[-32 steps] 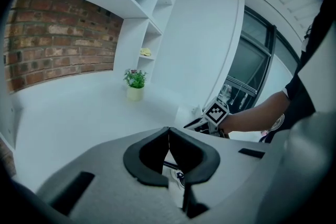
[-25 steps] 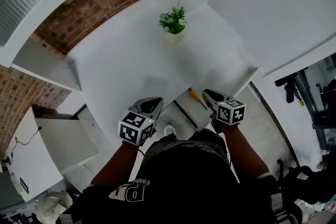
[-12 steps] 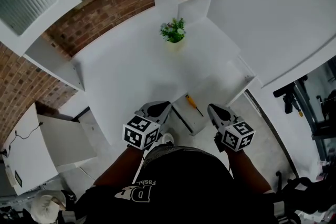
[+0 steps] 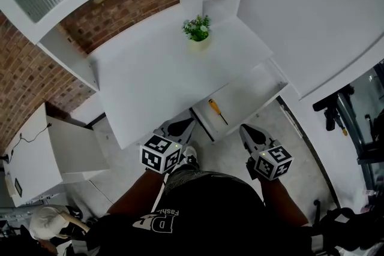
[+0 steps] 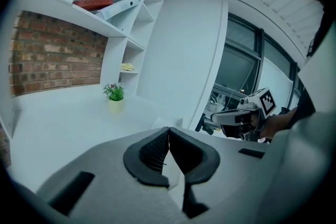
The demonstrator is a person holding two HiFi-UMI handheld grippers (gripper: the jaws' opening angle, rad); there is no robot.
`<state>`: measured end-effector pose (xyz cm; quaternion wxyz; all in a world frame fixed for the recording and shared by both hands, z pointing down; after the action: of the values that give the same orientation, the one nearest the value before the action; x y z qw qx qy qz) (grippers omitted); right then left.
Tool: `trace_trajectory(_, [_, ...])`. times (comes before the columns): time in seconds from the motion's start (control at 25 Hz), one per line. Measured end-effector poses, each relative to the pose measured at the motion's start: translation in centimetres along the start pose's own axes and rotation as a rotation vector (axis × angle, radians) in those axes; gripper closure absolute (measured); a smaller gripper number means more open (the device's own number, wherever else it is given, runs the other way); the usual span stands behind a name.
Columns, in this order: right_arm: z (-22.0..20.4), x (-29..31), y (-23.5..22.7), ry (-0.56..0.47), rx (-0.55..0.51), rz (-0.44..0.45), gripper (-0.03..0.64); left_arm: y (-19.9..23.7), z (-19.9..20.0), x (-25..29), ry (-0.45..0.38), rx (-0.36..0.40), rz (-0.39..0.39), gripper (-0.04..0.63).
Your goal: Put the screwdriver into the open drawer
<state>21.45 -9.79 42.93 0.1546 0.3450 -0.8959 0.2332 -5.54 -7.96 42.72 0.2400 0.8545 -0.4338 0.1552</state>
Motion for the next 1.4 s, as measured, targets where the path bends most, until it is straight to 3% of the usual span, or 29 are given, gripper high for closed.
trace_trajectory(0.52, [-3.5, -2.9, 2.0, 0.027, -0.012, 0.046, 0.611, -4.4, -2.7, -2.4, -0.012, -0.001, 0.044, 0.577])
trace_trajectory(1.4, [-2.7, -2.3, 2.1, 0.035, -0.029, 0.046, 0.611, -4.1, -2.5, -2.1, -0.001, 0.021, 0.032, 0.577])
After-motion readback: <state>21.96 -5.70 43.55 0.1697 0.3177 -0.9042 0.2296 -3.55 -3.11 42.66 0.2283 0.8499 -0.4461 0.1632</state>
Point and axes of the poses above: the fingertips, and each gripper's own axes: x forward along the fingers, y to its left, z out of its top, the point moved 9 cm from there along -x, backward along the fingers, and after that the axes turned 5 degrees about y, right-handed, at the moved point
